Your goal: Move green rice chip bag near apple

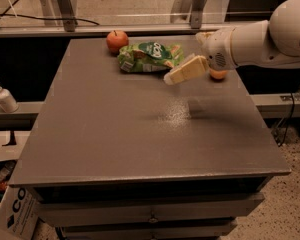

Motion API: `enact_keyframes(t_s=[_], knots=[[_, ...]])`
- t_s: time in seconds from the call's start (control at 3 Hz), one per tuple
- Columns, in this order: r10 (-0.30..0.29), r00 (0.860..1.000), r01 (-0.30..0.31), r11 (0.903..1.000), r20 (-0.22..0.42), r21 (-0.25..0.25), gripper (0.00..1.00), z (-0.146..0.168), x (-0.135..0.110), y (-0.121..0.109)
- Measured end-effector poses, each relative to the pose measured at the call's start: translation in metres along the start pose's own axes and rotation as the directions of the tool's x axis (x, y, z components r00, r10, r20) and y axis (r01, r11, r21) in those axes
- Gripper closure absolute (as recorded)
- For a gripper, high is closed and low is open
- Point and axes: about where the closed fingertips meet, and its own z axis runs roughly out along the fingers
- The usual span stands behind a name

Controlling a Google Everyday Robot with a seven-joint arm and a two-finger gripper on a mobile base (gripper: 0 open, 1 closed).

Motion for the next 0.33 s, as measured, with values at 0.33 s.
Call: enact_keyframes(t_s=[0.33], knots=[[0.000,1.000,0.000,1.0000,0.000,0.000,0.00,0.0001,0.0000,0.0001]])
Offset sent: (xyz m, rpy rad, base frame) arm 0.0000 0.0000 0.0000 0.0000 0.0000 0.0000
